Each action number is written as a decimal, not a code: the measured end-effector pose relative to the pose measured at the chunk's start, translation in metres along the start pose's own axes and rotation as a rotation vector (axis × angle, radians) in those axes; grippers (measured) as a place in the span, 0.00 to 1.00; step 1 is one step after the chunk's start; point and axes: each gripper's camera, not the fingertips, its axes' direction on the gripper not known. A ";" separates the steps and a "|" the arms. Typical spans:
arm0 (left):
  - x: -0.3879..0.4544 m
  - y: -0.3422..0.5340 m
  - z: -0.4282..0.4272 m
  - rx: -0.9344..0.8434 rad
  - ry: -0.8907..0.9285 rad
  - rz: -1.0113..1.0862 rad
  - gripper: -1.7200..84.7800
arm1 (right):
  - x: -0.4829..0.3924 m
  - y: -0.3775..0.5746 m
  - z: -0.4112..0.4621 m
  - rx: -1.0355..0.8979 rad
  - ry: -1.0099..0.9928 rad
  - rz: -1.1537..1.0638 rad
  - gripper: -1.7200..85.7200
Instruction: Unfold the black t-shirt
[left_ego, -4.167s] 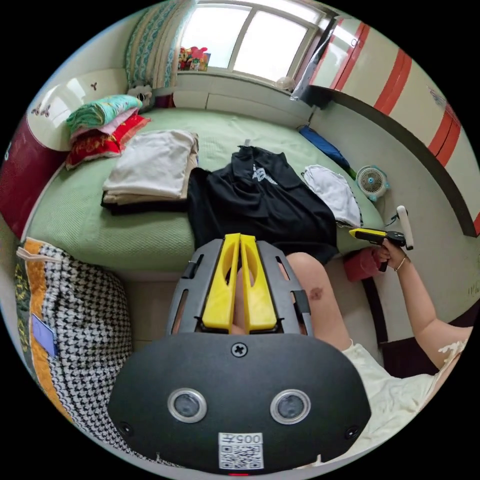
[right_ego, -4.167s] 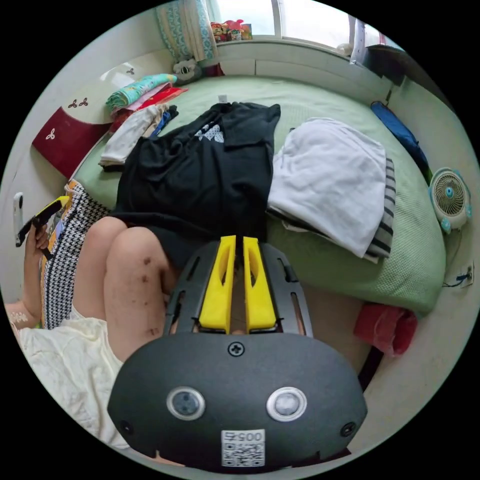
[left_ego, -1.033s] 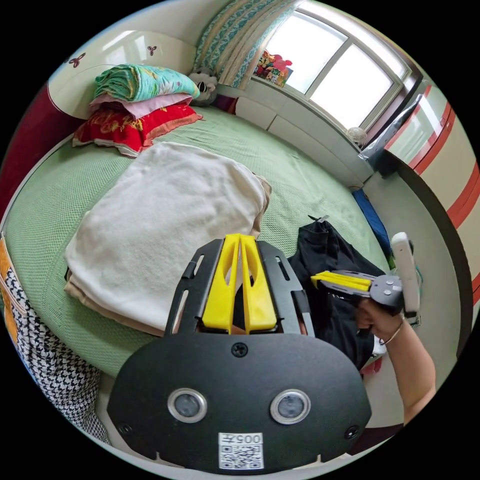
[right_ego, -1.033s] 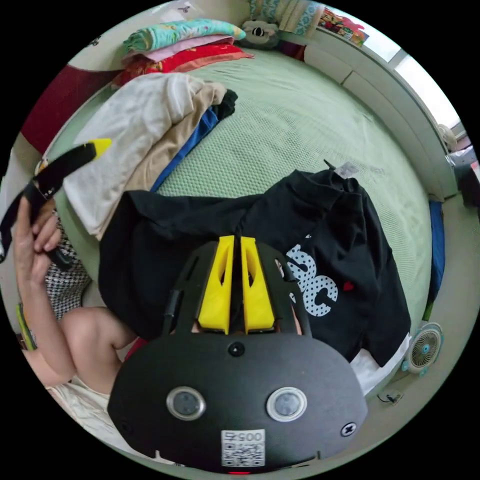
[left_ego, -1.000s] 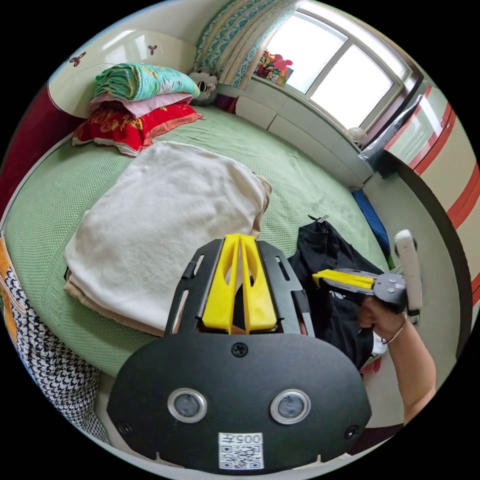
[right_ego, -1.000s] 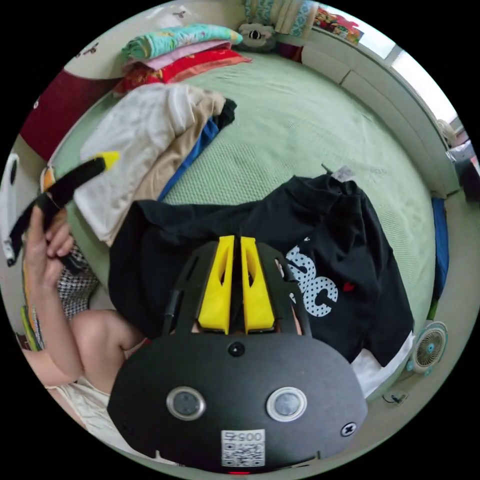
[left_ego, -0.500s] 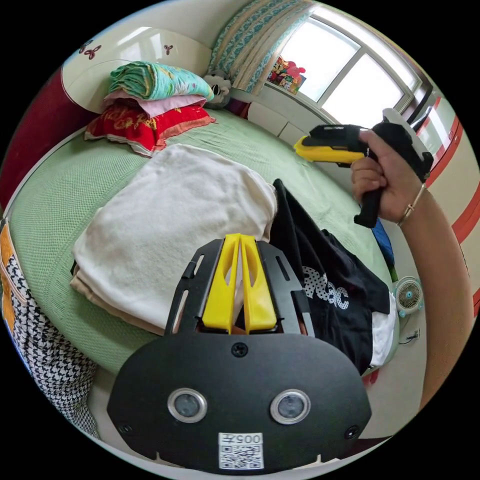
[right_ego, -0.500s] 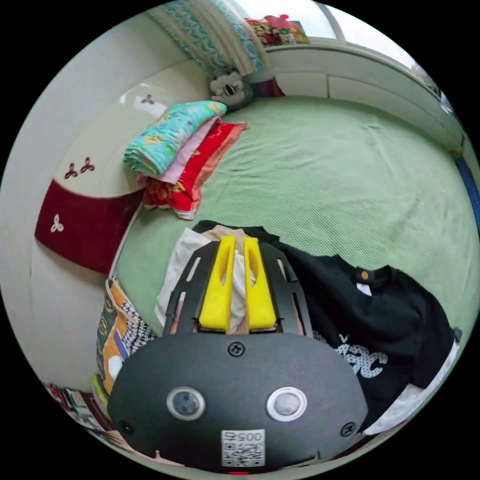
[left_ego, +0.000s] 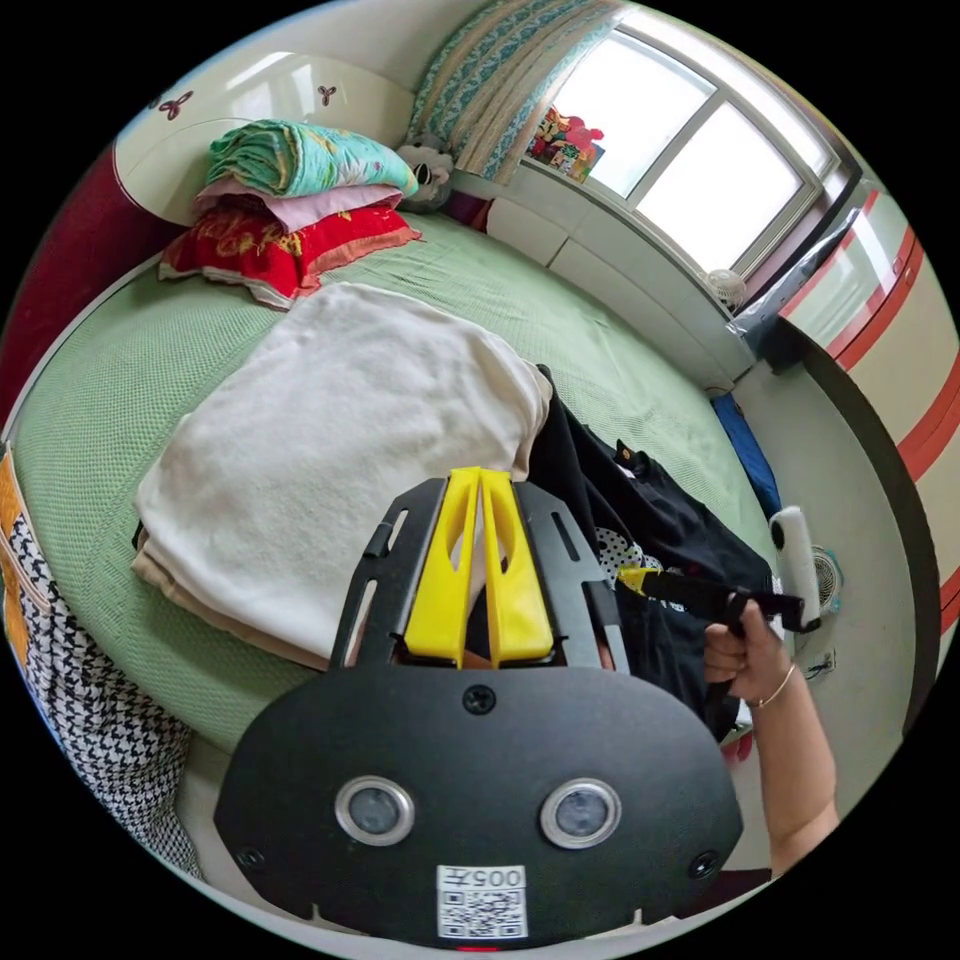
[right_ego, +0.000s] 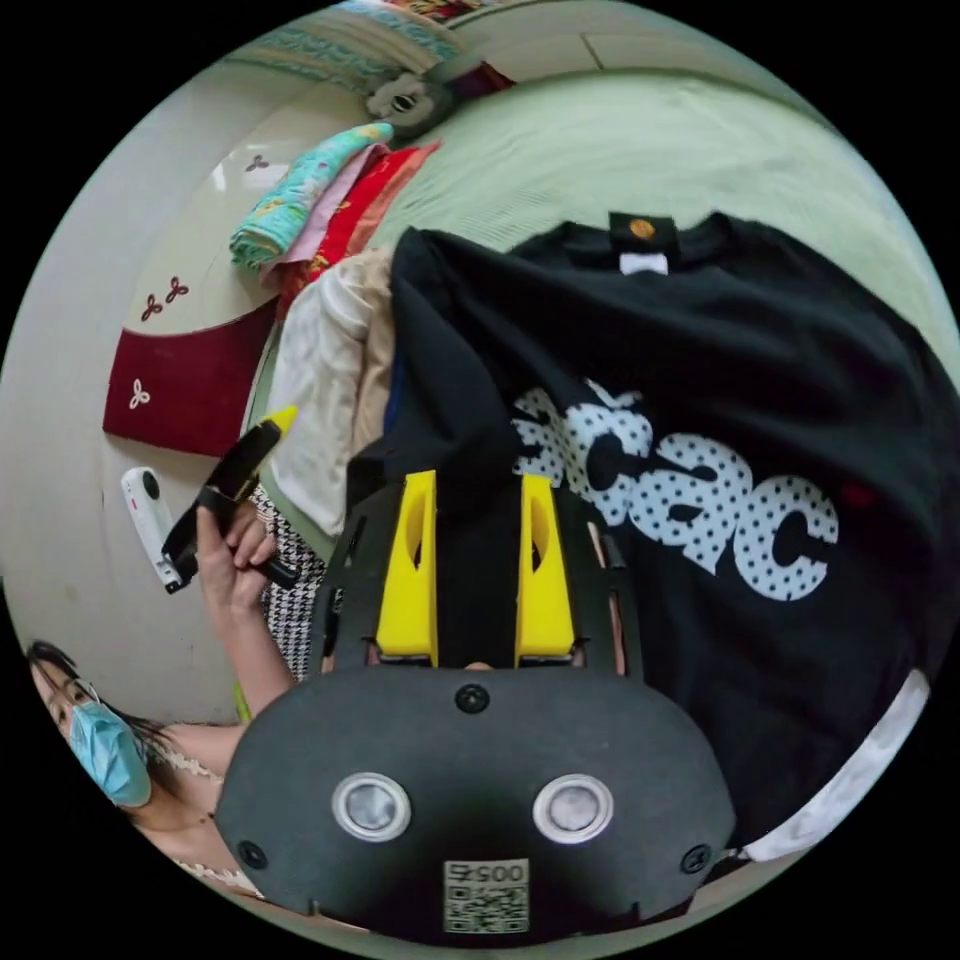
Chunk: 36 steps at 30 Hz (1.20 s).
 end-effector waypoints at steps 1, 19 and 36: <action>0.000 0.001 -0.001 -0.002 0.004 0.000 0.01 | 0.011 0.002 0.003 -0.001 -0.019 0.023 0.17; -0.013 0.000 -0.019 -0.006 0.006 -0.004 0.01 | 0.024 -0.029 -0.011 0.167 -0.232 0.108 0.03; -0.035 0.015 -0.064 0.106 -0.095 -0.104 0.01 | -0.254 -0.094 -0.008 0.101 -0.035 -0.559 0.12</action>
